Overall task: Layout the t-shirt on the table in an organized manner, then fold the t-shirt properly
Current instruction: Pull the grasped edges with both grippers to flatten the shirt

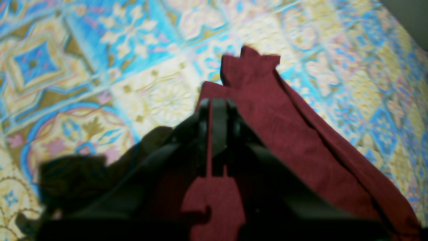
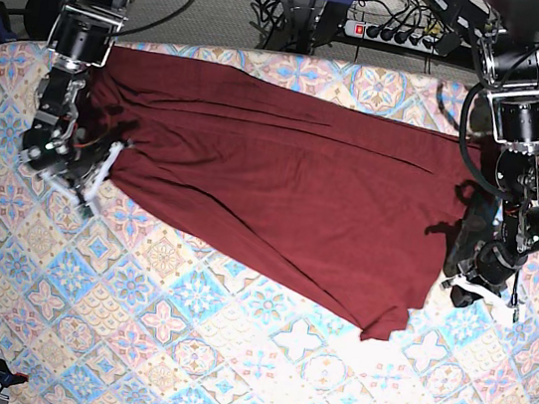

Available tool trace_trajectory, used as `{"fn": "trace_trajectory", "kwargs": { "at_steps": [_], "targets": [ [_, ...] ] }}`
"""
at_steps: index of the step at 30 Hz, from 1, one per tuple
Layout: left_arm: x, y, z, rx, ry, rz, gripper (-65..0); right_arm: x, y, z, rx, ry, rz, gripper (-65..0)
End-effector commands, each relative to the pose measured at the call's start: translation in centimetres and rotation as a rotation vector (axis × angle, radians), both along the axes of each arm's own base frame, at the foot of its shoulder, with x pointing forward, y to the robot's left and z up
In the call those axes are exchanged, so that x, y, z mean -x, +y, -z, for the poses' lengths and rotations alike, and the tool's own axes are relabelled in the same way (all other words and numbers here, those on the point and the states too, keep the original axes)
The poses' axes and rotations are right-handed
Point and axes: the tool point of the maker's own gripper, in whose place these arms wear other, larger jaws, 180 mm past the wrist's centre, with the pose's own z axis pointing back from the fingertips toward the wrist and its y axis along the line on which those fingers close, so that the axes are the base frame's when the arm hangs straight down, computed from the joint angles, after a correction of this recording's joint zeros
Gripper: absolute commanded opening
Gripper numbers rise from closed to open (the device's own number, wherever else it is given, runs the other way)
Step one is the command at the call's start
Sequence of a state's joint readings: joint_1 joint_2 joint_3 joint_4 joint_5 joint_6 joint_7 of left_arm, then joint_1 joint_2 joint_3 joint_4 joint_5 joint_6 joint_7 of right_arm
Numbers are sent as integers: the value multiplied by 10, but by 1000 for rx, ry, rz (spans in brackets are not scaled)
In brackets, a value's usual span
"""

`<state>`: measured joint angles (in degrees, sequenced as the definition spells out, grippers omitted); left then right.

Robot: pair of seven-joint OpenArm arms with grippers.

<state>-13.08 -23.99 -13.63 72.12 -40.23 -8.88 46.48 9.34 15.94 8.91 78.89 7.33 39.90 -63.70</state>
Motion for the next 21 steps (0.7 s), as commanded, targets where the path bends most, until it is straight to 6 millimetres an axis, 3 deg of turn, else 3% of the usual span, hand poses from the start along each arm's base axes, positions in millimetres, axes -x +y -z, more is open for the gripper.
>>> {"fn": "trace_trajectory", "kwargs": {
  "at_steps": [1,7,10,13,18,21],
  "targets": [
    [-8,7,-21,-20,-56,-4,-650,-20,-1,-25,-2,-89,-9,-642],
    [-1,2,-28,-42,-80,16,-650,-28,0,-46,20,-152,-21,-642],
    [5,-4,-34,-62,-98,36,-650,-32,-9,-64,32,-207,6,-642],
    [11,-7,-36,-74,-105,48,-650,-25,-16,-69,51,-216,21,-642],
    [26,6,-42,-96,-119,23,-650,-29,-14,-89,77,-270,9,-642],
    [33,11,-43,-109,-129,31,-650,-22,-14,-86,83,-265,7,-642]
  ]
}}
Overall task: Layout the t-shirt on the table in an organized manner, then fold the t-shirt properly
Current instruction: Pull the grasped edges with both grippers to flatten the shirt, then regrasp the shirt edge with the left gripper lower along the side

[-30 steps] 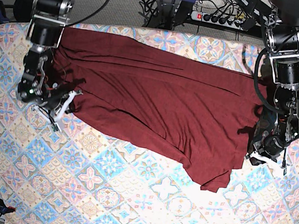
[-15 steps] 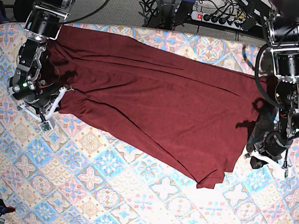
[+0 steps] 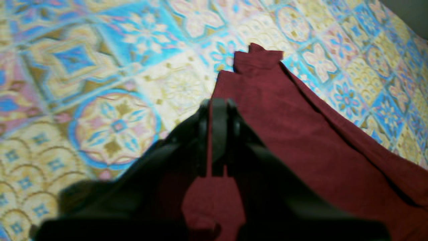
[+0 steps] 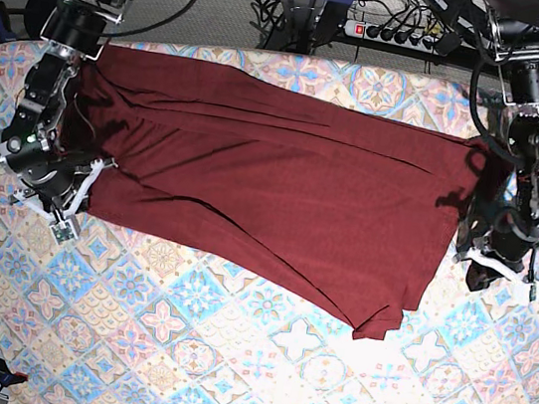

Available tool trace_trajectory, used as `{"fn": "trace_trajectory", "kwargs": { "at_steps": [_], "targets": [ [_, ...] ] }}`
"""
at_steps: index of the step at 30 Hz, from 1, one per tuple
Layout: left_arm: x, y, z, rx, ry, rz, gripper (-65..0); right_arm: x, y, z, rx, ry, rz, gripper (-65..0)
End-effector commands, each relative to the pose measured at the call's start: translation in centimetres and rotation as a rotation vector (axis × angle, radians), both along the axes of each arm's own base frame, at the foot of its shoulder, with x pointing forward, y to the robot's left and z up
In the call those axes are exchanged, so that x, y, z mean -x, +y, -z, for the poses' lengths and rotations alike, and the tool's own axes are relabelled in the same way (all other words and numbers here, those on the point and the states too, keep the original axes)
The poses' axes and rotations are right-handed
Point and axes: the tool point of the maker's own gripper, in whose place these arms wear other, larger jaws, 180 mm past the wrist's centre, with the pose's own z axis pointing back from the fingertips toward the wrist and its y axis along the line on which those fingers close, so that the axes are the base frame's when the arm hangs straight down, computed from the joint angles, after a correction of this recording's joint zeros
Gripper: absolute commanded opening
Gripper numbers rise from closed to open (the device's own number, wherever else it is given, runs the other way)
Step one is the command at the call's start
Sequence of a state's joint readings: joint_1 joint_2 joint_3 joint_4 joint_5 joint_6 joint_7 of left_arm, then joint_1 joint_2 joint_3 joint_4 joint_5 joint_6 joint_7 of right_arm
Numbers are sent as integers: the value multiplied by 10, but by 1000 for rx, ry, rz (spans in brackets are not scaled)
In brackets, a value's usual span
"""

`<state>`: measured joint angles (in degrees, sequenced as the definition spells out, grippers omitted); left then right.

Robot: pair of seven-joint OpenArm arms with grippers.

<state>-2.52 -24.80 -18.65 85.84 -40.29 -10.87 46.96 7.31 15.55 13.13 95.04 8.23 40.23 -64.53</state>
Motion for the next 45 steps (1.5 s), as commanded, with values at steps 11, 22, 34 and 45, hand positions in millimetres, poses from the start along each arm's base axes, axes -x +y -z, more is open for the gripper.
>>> {"fn": "trace_trajectory", "kwargs": {
  "at_steps": [11,22,34,45],
  "targets": [
    [-31,22,38,106,125,-52,-478,6,-3,-8,29,-21,-8,-643],
    [-78,-39,34,85,149,108,-248,6,-3,-8,30,-22,-8,-643],
    [-78,-21,67,49,209,33,-251,6,-3,-8,30,-22,-8,-643],
    [-71,-66,89,30,291,146,-266,6,-3,-8,30,-22,-8,-643]
  ]
}}
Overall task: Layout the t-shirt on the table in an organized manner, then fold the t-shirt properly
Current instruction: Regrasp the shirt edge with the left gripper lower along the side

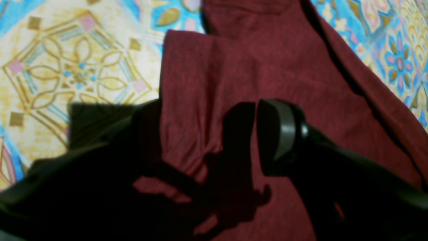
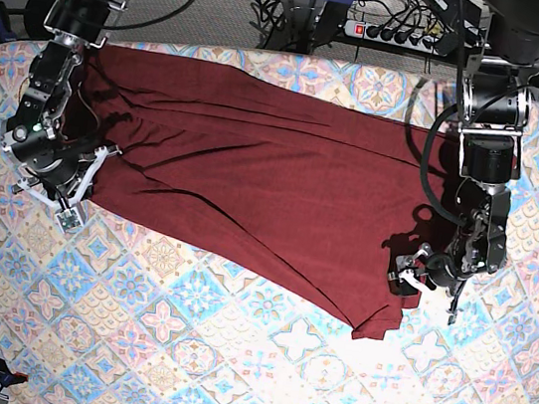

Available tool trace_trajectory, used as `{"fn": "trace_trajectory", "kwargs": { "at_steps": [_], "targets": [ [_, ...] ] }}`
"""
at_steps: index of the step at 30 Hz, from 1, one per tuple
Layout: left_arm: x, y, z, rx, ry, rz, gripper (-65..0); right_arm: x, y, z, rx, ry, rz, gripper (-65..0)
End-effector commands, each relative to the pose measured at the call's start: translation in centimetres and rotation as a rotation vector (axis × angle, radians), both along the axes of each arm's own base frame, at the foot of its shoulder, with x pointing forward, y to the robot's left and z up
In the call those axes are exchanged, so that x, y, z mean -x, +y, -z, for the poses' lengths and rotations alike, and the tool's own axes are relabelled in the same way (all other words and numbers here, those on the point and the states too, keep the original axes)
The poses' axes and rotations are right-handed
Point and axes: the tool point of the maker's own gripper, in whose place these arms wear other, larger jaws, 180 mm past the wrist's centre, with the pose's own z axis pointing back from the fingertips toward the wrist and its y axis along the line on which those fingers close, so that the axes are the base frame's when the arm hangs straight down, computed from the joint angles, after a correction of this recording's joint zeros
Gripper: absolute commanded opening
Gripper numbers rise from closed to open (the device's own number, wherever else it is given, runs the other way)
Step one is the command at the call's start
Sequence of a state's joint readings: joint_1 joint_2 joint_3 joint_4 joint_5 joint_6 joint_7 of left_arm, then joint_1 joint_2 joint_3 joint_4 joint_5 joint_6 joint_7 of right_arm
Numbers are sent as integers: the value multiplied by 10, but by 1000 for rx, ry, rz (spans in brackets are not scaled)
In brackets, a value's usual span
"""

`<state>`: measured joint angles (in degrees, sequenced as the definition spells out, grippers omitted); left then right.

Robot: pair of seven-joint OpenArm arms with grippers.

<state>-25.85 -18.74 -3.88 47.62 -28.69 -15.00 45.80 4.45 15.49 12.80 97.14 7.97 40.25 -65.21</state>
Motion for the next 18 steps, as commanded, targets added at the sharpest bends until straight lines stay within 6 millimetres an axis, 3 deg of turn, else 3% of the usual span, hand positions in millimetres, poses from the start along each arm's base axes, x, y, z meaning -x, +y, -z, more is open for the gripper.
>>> {"fn": "trace_trajectory", "kwargs": {
  "at_steps": [1,7,10,13,18],
  "targets": [
    [-9,-2,-13,4,-28,14,-286,-9,-5,-16,9,-52,1,-643],
    [-12,12,-20,-11,-45,0,-650,-9,-5,-16,9,-52,1,-643],
    [-14,27,-29,-19,-67,-27,-650,-9,-5,-16,9,-52,1,-643],
    [-22,42,-58,-19,-153,-66,-650,-9,-5,-16,9,-52,1,-643],
    [-10,60,-95,-53,-283,-105,-650,-9,-7,-17,9,-56,8,-643]
  ]
}}
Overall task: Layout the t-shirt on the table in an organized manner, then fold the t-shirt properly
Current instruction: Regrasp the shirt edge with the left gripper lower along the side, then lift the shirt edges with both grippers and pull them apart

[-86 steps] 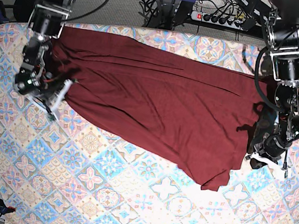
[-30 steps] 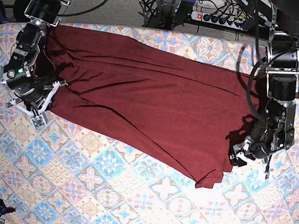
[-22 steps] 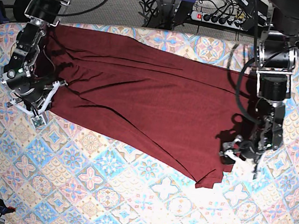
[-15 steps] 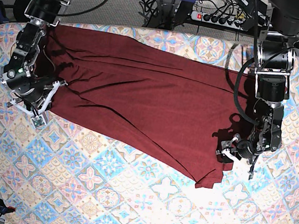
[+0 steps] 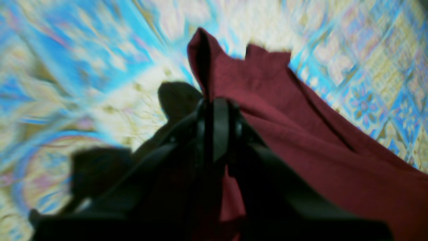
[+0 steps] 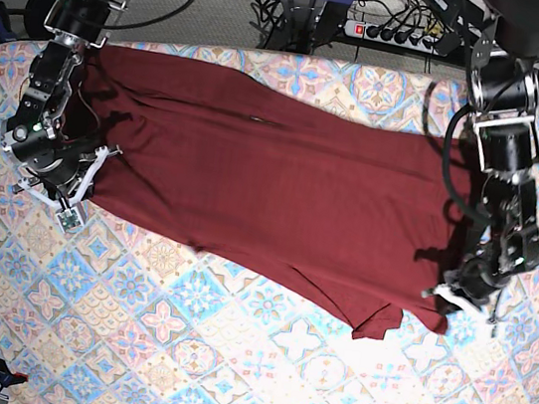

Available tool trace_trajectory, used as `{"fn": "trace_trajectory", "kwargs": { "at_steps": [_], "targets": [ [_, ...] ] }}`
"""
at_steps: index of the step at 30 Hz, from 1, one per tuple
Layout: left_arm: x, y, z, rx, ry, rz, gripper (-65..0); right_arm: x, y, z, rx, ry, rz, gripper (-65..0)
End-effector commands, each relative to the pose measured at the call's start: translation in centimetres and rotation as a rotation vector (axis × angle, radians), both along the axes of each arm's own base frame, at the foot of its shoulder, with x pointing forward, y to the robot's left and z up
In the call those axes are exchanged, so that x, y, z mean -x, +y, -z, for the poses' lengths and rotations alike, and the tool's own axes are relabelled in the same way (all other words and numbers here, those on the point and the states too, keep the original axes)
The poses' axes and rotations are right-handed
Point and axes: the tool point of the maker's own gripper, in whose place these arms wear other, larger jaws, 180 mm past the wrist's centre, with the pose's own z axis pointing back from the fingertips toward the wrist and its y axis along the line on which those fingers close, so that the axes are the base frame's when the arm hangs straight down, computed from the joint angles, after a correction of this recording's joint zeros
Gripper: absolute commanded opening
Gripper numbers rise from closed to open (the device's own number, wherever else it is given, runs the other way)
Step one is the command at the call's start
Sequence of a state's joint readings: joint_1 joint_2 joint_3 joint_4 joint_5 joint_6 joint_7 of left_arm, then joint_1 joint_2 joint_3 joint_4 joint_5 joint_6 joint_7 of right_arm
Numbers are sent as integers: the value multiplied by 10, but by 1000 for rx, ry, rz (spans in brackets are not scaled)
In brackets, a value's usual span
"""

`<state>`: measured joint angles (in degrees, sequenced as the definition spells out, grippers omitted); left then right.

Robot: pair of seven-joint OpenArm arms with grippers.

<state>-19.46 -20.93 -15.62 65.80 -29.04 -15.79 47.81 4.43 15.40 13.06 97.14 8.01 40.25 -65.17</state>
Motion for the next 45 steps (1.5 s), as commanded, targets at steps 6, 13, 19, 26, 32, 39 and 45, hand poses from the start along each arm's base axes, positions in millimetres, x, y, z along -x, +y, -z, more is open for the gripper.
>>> {"fn": "trace_trajectory", "kwargs": {
  "at_steps": [6,13,19,26,32,39,45],
  "targets": [
    [10,-4,-32,-74,-64,50,-650,-10,-7,-18,12,-58,6,-643],
    [27,-10,-33,-109,-73,77,-650,-11,-8,-20,10,-63,9,-643],
    [47,16,-27,-94,-49,34,-650,-7,-30,-31,13,-98,79,-643],
    [66,22,-13,-81,51,54,-650,8,-31,-25,47,-50,80,-643],
    [68,20,-9,-84,71,61,-650,6,8,-6,51,6,-44,-632],
    [67,18,-9,-82,71,64,-650,13,14,27,22,109,-61,-450],
    [67,18,-9,-77,69,65,-650,-9,10,24,-2,106,-41,-435]
  ]
}}
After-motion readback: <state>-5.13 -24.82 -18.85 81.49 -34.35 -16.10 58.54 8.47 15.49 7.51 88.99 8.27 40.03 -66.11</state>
